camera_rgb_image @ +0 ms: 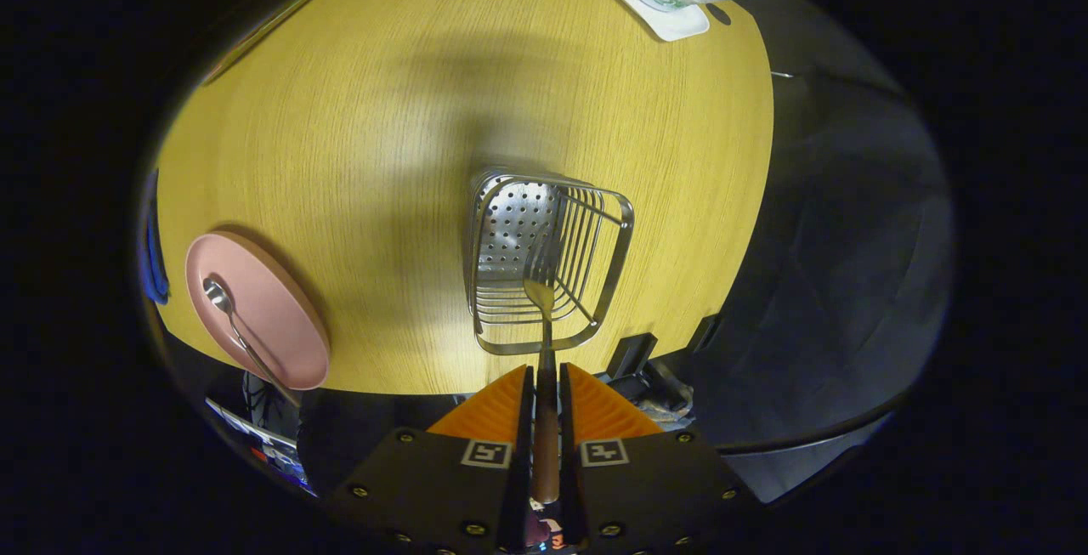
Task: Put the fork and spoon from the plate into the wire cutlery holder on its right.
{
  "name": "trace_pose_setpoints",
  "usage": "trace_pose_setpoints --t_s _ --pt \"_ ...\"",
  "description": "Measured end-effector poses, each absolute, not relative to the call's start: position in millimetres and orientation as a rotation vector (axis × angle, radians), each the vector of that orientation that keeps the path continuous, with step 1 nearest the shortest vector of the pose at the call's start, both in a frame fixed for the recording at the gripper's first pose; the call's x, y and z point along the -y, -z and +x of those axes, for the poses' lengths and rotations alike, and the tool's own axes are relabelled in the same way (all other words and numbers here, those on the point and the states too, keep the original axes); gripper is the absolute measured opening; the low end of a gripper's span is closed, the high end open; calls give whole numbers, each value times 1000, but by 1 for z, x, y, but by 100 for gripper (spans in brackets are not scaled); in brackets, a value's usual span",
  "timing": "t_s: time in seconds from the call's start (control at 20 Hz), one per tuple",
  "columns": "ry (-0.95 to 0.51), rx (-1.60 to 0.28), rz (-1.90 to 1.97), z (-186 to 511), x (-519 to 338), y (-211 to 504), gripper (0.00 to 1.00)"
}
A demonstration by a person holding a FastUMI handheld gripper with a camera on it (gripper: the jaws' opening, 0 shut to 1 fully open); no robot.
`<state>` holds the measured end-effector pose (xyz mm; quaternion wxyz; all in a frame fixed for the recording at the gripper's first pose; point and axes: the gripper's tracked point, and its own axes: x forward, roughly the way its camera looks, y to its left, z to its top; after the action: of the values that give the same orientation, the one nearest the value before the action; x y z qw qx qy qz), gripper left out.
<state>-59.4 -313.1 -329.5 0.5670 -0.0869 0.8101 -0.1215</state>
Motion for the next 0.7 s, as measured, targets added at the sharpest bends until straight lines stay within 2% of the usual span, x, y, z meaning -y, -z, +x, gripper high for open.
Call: trace_pose_setpoints --t_s 0.05,0.1,0.7 --pt "289 -1885 -194 -55 312 325 42" --pt "290 -1864 -180 -52 309 324 47" --pt "359 -1711 -159 -46 291 291 49"
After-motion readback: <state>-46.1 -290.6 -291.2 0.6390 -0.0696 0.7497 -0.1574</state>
